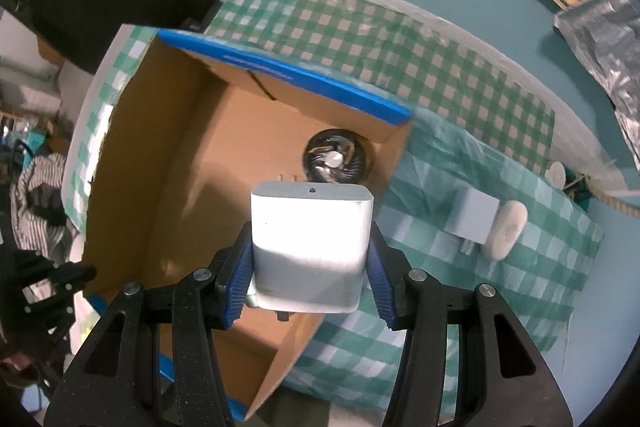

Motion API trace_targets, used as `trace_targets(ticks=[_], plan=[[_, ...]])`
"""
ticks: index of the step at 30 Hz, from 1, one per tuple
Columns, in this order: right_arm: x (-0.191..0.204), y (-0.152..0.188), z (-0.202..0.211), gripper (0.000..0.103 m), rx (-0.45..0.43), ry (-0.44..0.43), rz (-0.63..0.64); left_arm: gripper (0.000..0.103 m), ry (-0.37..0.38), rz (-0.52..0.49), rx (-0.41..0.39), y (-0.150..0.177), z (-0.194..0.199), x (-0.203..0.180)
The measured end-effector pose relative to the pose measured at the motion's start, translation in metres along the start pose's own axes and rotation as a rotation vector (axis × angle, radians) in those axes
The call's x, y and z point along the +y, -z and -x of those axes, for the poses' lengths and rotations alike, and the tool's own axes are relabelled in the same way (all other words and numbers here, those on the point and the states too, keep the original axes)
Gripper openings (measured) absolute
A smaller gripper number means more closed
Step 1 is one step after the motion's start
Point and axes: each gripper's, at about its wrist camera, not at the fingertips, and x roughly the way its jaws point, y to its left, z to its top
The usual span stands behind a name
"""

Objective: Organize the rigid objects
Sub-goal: 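Lower the white charger into the box and open the right tool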

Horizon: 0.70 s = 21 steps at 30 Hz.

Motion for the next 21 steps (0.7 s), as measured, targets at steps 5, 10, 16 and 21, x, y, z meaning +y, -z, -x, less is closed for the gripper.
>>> trace_targets(ticks=[5, 10, 16, 21], plan=[[0.016, -0.001, -0.015, 0.051, 0.031, 0.010, 0.035, 0.004, 0.000, -0.001, 0.000, 0.000, 0.000, 0.000], [0.026, -0.001, -0.029, 0.051, 0.056, 0.014, 0.050, 0.004, 0.000, 0.000, 0.000, 0.000, 0.000, 0.000], [0.031, -0.001, -0.034, 0.051, 0.066, 0.001, 0.049, 0.004, 0.000, -0.001, 0.000, 0.000, 0.001, -0.001], [0.035, -0.004, -0.021, 0.051, 0.032, -0.036, 0.054, 0.004, 0.000, -0.002, -0.001, 0.000, 0.001, -0.001]])
